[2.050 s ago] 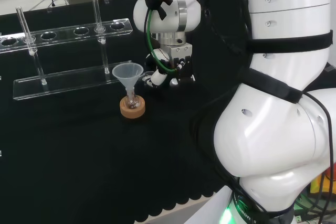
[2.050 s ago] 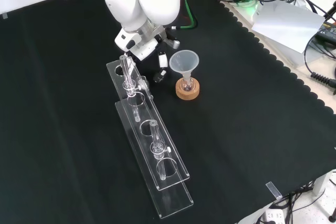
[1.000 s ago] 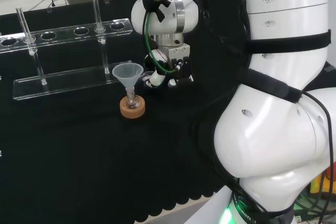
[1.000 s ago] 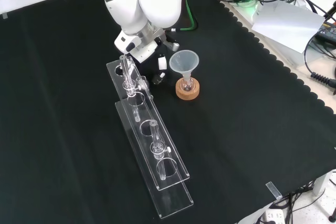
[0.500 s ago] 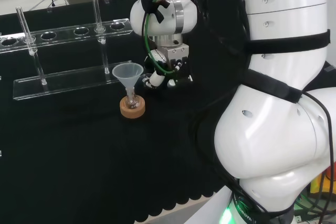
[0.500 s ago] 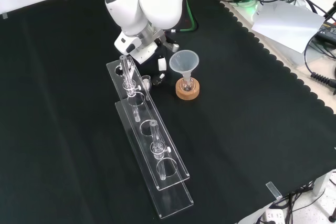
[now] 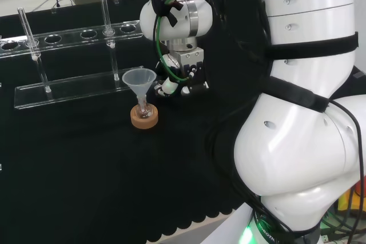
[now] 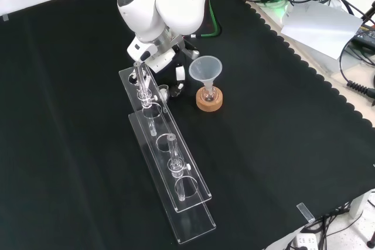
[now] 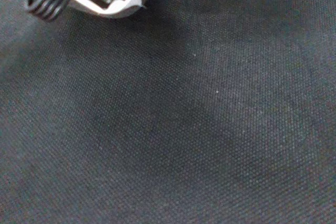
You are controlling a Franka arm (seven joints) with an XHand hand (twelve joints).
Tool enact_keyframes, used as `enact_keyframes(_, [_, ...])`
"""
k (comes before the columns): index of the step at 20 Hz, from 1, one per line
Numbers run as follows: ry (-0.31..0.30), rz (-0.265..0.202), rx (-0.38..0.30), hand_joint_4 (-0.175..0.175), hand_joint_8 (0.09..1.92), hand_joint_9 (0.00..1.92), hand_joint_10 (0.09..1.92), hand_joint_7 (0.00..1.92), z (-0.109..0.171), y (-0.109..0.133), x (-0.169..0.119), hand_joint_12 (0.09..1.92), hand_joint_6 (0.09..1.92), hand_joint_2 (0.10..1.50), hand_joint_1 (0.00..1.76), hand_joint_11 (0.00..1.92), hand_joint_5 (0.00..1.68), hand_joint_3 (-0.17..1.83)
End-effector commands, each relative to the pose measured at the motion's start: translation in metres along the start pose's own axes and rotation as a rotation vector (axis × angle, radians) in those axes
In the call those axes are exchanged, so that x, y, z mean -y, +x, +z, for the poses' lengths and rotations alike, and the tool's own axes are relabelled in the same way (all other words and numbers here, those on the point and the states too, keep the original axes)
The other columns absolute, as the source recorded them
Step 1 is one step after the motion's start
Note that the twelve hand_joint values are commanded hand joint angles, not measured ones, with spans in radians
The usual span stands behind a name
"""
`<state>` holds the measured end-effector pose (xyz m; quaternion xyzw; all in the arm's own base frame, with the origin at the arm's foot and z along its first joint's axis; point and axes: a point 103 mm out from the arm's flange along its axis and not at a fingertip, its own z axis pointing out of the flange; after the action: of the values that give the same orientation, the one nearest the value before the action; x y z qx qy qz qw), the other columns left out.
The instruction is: Pick up the weighing funnel.
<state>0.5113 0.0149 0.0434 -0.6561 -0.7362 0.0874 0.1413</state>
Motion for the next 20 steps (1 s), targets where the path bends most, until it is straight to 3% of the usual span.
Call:
enact_keyframes(1, [-0.006, 0.008, 0.007, 0.175, 0.74, 0.84, 0.56, 0.52, -0.001, -0.002, 0.002, 1.29, 0.95, 0.88, 1.05, 0.54, 1.04, 0.38])
enact_keyframes(7, [-0.005, 0.022, 0.027, 0.175, 0.7, 0.92, 0.51, 0.65, -0.011, -0.005, 0.003, 1.26, 0.98, 0.68, 1.09, 0.59, 1.12, 0.75])
enact_keyframes(20, [-0.048, 0.047, 0.013, 0.175, 0.69, 0.93, 0.51, 0.66, -0.05, -0.027, 0.019, 1.25, 0.97, 0.65, 1.1, 0.61, 1.14, 0.79])
